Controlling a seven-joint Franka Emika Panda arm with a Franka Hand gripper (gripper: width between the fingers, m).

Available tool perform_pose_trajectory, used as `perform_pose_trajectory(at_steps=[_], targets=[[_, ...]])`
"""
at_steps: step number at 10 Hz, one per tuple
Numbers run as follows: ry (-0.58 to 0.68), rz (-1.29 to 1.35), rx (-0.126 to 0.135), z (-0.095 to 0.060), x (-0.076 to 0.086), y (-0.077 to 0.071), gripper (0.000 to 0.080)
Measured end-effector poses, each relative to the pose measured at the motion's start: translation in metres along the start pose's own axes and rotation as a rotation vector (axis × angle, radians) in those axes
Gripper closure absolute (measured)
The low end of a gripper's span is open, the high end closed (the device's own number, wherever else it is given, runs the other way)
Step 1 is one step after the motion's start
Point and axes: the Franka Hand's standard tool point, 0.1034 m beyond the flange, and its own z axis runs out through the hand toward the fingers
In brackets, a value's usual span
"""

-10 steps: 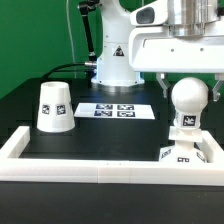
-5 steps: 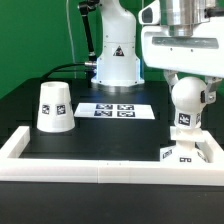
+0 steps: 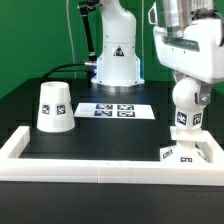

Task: Assemble lamp

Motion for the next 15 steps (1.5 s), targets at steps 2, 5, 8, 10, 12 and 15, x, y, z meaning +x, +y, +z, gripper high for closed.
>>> perform_pose_trajectory(at_steps=[2, 5, 8, 10, 12, 15], targets=[[-0.005, 0.055, 0.018, -0.0003, 0.0016, -0.0022, 0.0220], [-0.008, 0.114, 0.017, 0.0009, -0.0010, -0.0021, 0.0148], [-0.001, -0.126, 0.014, 0.0014, -0.0011, -0.0014, 0.0102], [0.001, -0.308, 0.013, 0.0022, -0.0021, -0.0013, 0.0101], [0.011, -0.554, 0.003, 0.0038, 0.0003, -0.0008, 0.0101], [0.012, -0.759, 0.001, 0.0041, 0.0022, -0.0005, 0.0101]])
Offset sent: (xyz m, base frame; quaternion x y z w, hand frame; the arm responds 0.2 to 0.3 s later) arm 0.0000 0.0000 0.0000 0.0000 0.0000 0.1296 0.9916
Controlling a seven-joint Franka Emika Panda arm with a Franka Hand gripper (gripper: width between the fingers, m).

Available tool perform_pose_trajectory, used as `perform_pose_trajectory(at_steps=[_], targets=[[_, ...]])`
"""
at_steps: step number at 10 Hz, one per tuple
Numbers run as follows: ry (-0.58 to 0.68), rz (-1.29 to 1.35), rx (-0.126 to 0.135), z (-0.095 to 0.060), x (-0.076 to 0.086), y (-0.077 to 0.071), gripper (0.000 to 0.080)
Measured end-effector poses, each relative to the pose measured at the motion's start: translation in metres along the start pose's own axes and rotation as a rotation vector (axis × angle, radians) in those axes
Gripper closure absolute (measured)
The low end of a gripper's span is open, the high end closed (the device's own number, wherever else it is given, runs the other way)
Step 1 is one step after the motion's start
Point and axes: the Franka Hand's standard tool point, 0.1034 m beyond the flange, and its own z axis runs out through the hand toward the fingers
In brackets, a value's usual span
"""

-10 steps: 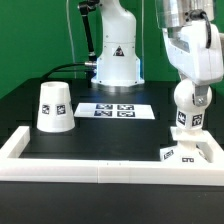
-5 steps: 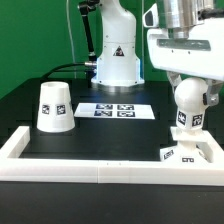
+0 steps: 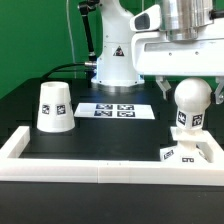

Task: Assemble lamp

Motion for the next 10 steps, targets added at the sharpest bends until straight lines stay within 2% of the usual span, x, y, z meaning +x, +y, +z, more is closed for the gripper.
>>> perform_pose_trajectory(at_steps=[3, 4, 5, 6, 10], targets=[[0.000, -0.220, 0.000, 0.0003, 0.0004, 0.0006, 0.0101], [0.006, -0.332, -0.010, 0.0003, 0.0007, 0.0006, 0.0101], [0.028, -0.510, -0.041, -0.0003, 0.0019, -0.0008, 0.0101], [0.031, -0.636, -0.053, -0.0006, 0.0028, -0.0005, 0.0101], [0.018, -0.965, -0.071, -0.0014, 0.0043, 0.0015, 0.0101]])
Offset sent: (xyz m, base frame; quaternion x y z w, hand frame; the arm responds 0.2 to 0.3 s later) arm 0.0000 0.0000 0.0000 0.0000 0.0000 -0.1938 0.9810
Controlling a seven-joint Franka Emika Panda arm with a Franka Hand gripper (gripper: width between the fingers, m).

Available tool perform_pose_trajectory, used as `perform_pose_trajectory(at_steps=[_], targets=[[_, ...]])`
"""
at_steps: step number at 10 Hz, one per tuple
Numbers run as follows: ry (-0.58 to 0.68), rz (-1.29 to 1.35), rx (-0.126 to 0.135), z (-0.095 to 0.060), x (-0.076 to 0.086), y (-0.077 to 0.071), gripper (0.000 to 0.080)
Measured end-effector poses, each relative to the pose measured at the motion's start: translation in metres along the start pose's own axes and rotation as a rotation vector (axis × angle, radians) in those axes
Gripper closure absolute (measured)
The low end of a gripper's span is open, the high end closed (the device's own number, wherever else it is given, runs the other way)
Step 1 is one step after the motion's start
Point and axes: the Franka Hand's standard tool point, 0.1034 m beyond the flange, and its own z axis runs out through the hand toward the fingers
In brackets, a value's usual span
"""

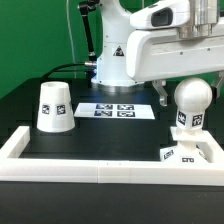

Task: Assemble lamp

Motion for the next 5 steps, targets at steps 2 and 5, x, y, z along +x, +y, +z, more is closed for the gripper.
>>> perform_pose_trajectory(at_steps=[2, 5], targets=[[-0.025, -0.130, 0.006, 0.0017, -0.0027, -0.0012, 0.0101], [-0.056, -0.347, 0.006, 0.0034, -0.0038, -0.0048, 0.0101]])
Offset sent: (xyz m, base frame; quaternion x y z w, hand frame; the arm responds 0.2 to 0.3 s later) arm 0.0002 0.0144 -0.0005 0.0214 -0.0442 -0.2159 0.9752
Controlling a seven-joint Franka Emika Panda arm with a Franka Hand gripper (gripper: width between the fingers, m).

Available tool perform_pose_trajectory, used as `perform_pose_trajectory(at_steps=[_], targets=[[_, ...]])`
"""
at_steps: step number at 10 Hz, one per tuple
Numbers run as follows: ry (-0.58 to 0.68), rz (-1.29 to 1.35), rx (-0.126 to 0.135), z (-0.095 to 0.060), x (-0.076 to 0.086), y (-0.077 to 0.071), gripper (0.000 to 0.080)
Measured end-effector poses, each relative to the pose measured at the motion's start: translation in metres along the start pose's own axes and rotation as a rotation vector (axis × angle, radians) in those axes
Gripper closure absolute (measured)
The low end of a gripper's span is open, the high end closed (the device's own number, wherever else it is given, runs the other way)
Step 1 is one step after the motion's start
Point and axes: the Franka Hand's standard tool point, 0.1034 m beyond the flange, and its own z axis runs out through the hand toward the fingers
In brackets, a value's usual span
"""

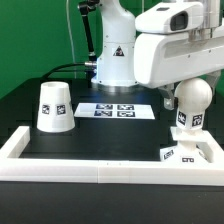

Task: Assemble lamp

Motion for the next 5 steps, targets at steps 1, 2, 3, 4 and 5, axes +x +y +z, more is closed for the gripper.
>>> perform_pose_trajectory(at_steps=[1, 2, 3, 4, 5], targets=[[-0.002, -0.063, -0.002, 0.0000, 0.0007, -0.0010, 0.0101], [-0.005, -0.102, -0.008, -0.0006, 0.0012, -0.0009, 0.0101], [-0.008, -0.189, -0.011, -0.0010, 0.0011, 0.0000, 0.0101], [-0.012, -0.241, -0.016, -0.0010, 0.0008, 0.0005, 0.0101], [-0.015, -0.294, -0.018, -0.0009, 0.0014, -0.0005, 0.0101]])
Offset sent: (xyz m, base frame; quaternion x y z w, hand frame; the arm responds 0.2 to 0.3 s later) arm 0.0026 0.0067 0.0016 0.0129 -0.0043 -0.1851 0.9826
